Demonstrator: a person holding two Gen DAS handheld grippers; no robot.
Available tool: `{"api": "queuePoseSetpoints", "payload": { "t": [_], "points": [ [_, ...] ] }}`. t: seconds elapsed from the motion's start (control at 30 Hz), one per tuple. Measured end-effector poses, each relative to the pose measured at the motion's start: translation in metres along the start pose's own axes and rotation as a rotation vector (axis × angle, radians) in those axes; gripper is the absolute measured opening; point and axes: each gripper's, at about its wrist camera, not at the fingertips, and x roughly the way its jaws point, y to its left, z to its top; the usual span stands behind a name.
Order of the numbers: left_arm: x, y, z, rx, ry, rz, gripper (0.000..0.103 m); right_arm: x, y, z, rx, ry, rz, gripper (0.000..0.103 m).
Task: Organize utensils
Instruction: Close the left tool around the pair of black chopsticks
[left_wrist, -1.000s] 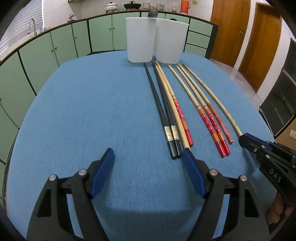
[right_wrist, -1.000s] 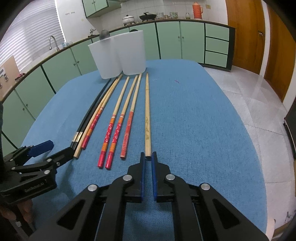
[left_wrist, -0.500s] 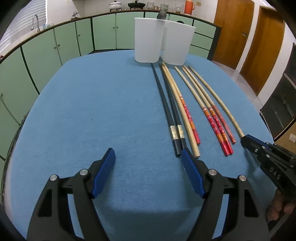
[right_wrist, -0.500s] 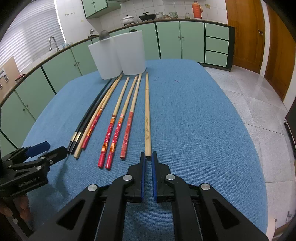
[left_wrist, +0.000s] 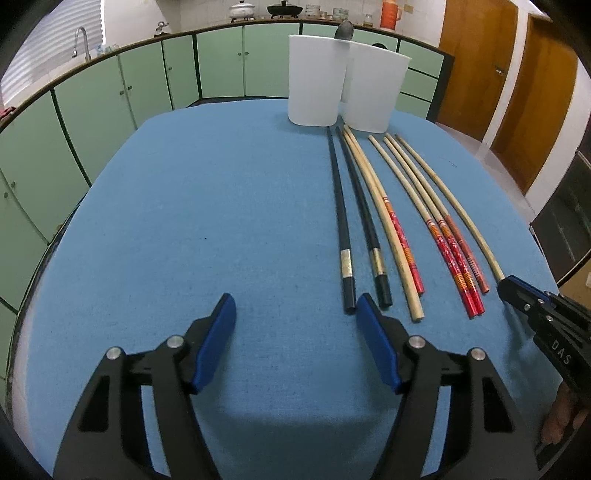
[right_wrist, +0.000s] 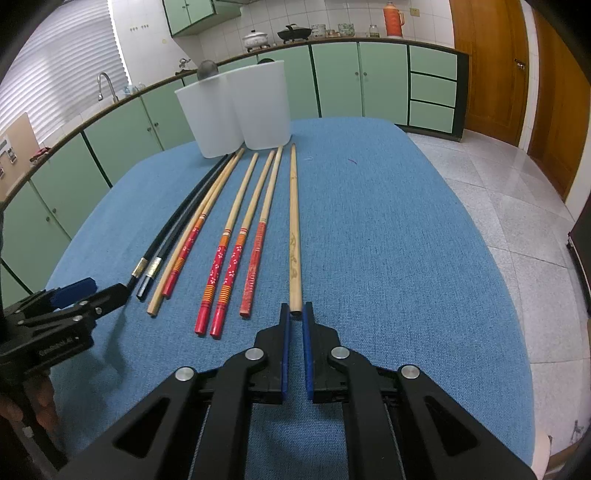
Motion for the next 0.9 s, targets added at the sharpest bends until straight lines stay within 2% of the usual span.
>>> {"api": "queuePoseSetpoints", "payload": {
  "t": [0.17,0.33,0.47,0.57,0.67,0.8,0.9],
  "points": [
    [0.001,-0.006,-0.002,0.022,-0.001,-0.014,0.064,0.0,0.0,0.0,0.0,0.0,0.0,0.007],
    [0.003,-0.009,0.002,0.024,-0.007,-0.025,0.046,0.0,-0.001,0.0,-0.001,0.0,-0.002,0.007],
    [0.001,-0.01,0.0,0.019,-0.009,-0.041,0.042,0.0,0.0,0.001,0.0,0.0,-0.002,0.007],
    [0.0,-0.012,-0.002,0.022,-0.01,-0.056,0.032,0.0,0.001,0.001,0.0,0.0,-0.004,0.007],
    [0.0,-0.014,-0.003,0.027,-0.012,-0.06,0.03,0.0,0.002,0.001,0.001,0.0,-0.005,0.007],
    [0.002,-0.017,-0.003,0.036,-0.013,-0.063,0.016,0.0,0.002,0.001,-0.001,0.001,-0.006,0.007],
    [0.002,-0.019,-0.003,0.038,-0.012,-0.065,0.009,0.001,0.003,0.001,-0.003,0.002,-0.01,0.007]
  ]
}}
